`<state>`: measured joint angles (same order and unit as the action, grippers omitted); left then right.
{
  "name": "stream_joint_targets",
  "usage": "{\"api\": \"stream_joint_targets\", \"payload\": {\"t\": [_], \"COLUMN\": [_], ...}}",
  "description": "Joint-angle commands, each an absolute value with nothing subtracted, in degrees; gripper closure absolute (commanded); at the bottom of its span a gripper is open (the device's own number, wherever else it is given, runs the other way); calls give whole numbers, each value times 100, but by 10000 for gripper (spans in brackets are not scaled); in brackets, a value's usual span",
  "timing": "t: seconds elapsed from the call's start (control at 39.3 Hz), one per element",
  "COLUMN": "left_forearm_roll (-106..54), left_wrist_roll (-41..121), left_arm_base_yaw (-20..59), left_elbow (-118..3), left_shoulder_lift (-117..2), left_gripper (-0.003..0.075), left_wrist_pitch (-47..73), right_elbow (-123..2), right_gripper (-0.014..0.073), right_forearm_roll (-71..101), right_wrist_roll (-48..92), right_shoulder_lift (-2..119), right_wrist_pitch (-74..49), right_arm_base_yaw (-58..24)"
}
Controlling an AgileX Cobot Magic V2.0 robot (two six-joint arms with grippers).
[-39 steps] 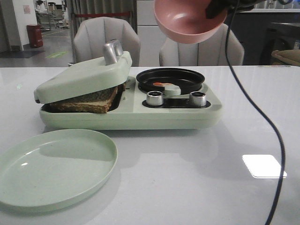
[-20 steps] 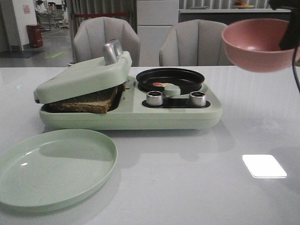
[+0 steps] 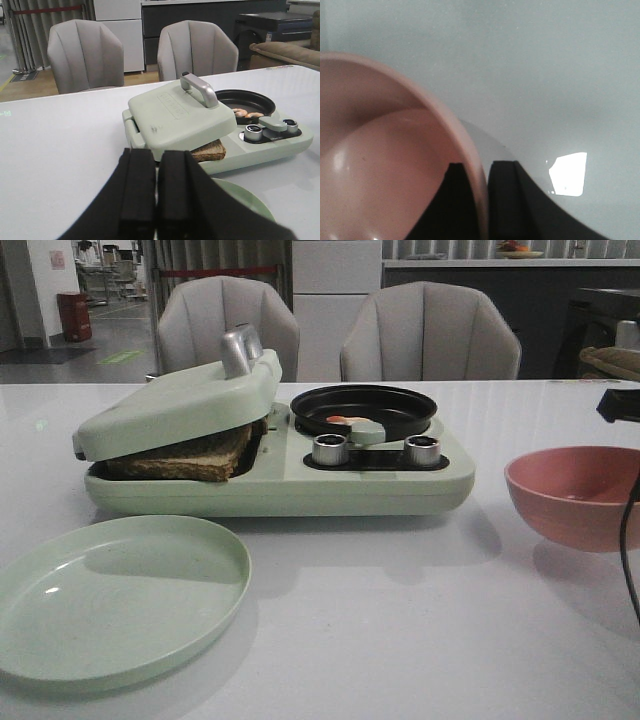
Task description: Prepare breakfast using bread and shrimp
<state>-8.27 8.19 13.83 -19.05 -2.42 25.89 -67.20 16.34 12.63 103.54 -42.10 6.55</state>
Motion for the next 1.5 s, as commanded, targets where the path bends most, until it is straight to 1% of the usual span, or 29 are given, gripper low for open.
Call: {"api": "stream_joint_targets", "payload": {"t": [0.0, 0.05, 0.15, 0.2, 0.25, 0.46, 0.59, 0.76, 0.92, 1.09, 1.25, 1.35, 1.48], "left_forearm_roll": [-902, -902, -902, -902, -902, -902, -902, -902, -902, -902, -902, -902, -902], "left_wrist_roll": [755, 755, 755, 755, 755, 755, 755, 755, 755, 755, 755, 755, 755], "left_arm_base_yaw": [1430, 1430, 1430, 1430, 1430, 1430, 1430, 1430, 1430, 1430, 1430, 1430, 1430], "left_elbow": [-2055, -2055, -2055, -2055, -2055, -2055, -2055, -2055, -2055, -2055, -2055, -2055, -2055], "left_shoulder_lift": [-310, -310, -310, -310, -310, -310, -310, -310, -310, -310, -310, -310, -310], "left_gripper": [606, 606, 606, 606, 606, 606, 606, 606, 606, 606, 606, 606, 606], "left_wrist_pitch": [2153, 2153, 2153, 2153, 2153, 2153, 2153, 2153, 2153, 2153, 2153, 2153, 2153], "right_elbow": [-6837, -6837, -6842, -6863, -6897, -6992, -6984, -6706, -6023, -4931, -4070, -3536, -2971], "right_gripper": [384, 335, 195, 149, 127, 125, 125, 125, 125, 125, 125, 125, 127], "right_forearm_roll": [1702, 1664, 1460, 1338, 1216, 1196, 1226, 1230, 1351, 1714, 1794, 1794, 1794], "right_wrist_roll": [1334, 1334, 1334, 1334, 1334, 1354, 1540, 1567, 1562, 1562, 1562, 1562, 1562], "right_shoulder_lift": [10119, 10115, 10115, 10115, 10093, 9649, 8929, 7670, 6594, 5501, 4631, 4061, 3315], "right_wrist_pitch": [-3926, -3882, -3778, -3774, -3814, -3986, -3739, -3061, -2261, -1246, -664, -417, -535], "right_arm_base_yaw": [660, 660, 660, 660, 660, 606, 404, -91, -440, -768, -1082, -1299, -1404]}}
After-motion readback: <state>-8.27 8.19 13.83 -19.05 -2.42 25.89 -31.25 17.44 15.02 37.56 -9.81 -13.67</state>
